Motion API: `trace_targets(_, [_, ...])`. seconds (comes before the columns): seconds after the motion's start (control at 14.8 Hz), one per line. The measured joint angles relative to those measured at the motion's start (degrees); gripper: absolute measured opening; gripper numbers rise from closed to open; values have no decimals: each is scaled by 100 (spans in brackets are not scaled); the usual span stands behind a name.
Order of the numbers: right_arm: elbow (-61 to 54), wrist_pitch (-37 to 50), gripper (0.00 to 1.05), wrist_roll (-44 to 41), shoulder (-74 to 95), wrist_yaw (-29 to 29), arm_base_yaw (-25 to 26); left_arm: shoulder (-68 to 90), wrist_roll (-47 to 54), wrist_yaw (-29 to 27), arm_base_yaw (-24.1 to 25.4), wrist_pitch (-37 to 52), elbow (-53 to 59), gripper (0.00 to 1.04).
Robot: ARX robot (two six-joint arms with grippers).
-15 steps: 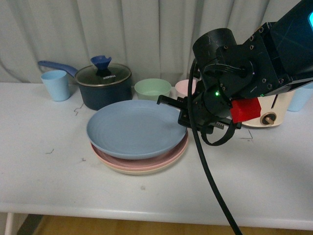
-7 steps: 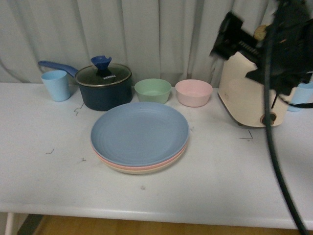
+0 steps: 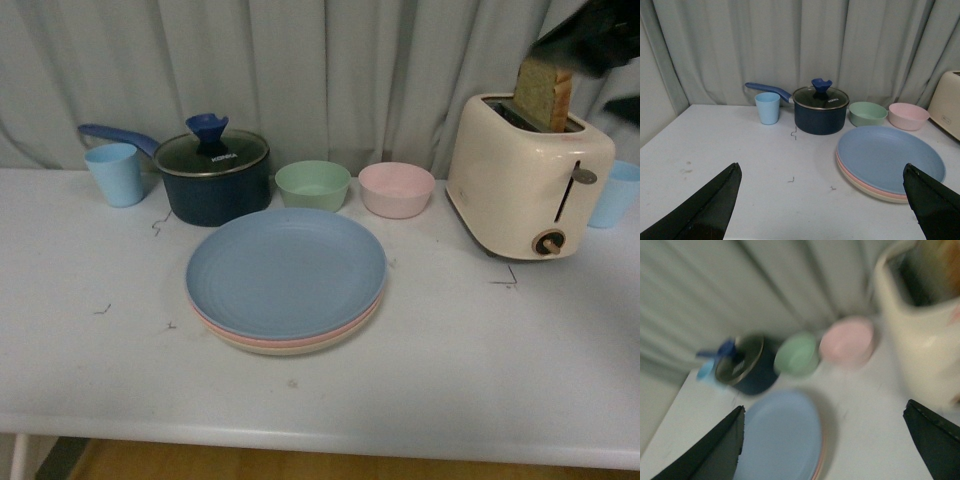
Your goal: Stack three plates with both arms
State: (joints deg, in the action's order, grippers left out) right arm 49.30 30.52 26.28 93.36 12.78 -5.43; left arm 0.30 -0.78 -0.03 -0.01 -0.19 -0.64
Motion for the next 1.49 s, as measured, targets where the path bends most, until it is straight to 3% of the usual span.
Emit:
trace_targets(0.14, [-560, 872, 87, -570, -369, -678, 164, 0, 0, 2, 0, -2, 0, 98])
trace_targets(0.2, [-1408, 1615, 74, -1368, -1069, -1152, 479, -2, 0, 2, 0, 0, 0, 98])
trace_targets(0.27, [-2074, 1818, 63, -1880, -1740, -1318, 625, -2, 0, -2, 0, -2, 0, 98])
trace_targets(0.47, [-3908, 1764, 27, -2483, -3460, -1274, 544, -2, 0, 0, 0, 0, 0, 98])
trace_targets(0.54, [-4424, 2096, 14, -2511, -3792, -1274, 544, 0, 0, -2, 0, -2, 0, 98])
trace_targets(0.61, [-4699, 1598, 3, -2540, -4221, -1276, 544, -2, 0, 0, 0, 0, 0, 98])
trace_targets(0.68, [-4861, 918, 2, -2590, -4870, -1283, 544, -2, 0, 0, 0, -2, 0, 98])
trace_targets(0.95, [-4863, -55, 2, -2592, -6247, -1281, 544, 0, 0, 2, 0, -2, 0, 98])
trace_targets(1.49, [-4865, -1429, 2, -2592, -7713, -1279, 544, 0, 0, 0, 0, 0, 0, 98])
